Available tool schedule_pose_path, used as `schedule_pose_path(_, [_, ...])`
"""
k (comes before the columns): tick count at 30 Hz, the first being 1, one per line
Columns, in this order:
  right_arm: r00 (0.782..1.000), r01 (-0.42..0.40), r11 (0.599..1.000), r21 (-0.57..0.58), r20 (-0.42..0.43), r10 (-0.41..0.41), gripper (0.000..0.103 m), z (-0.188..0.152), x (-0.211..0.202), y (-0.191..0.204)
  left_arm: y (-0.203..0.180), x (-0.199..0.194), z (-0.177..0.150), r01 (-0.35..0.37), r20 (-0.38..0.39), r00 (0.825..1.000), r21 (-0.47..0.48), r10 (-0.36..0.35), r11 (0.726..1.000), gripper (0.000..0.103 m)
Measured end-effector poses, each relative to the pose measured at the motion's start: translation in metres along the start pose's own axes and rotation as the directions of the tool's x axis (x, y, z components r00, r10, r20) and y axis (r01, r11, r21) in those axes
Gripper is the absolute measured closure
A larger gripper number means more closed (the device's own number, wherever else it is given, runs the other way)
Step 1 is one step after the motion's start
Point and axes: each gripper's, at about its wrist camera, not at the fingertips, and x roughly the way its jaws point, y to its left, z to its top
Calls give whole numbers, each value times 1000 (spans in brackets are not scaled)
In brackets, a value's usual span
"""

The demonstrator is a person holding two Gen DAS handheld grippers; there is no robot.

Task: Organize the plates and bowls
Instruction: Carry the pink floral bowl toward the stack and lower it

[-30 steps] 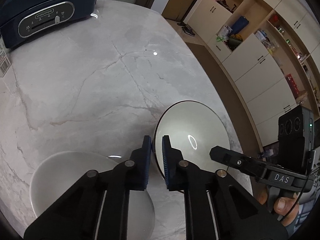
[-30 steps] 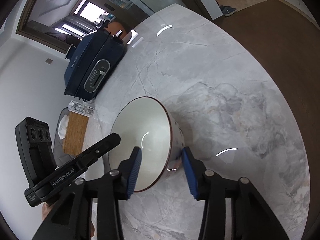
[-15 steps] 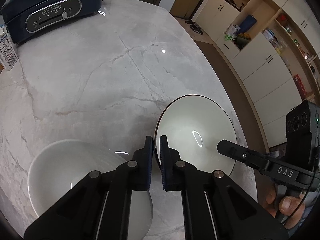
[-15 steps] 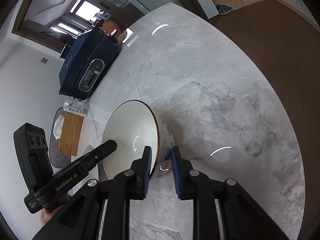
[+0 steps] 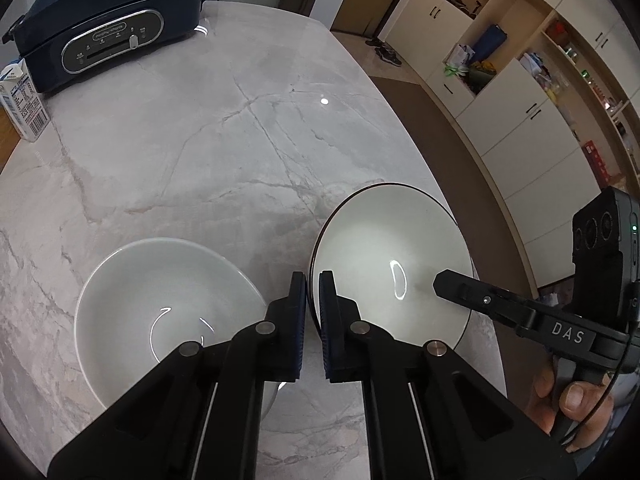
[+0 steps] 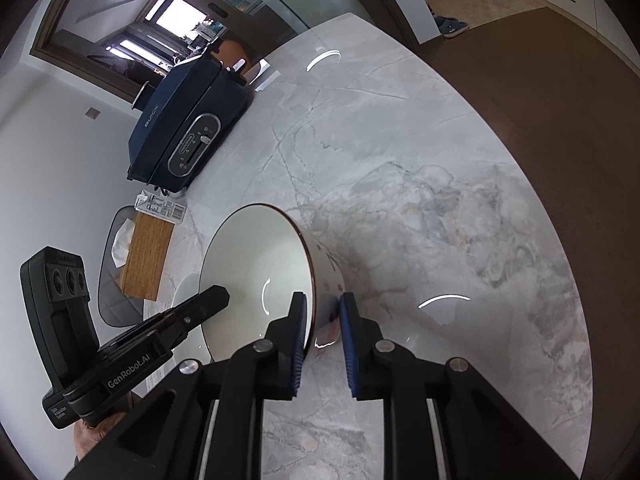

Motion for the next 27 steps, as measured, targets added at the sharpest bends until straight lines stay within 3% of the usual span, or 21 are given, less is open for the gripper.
schedule_pose_path(15, [1000, -22, 999, -36, 1, 22, 84, -42, -45, 23, -18, -62, -48, 14, 7, 1000, 24, -14, 1000, 98])
schedule_pose_path(27, [999, -38, 996, -80, -2, 38, 84, -93, -81, 45, -28, -115, -107, 8, 6, 1000, 30, -8, 1000, 98])
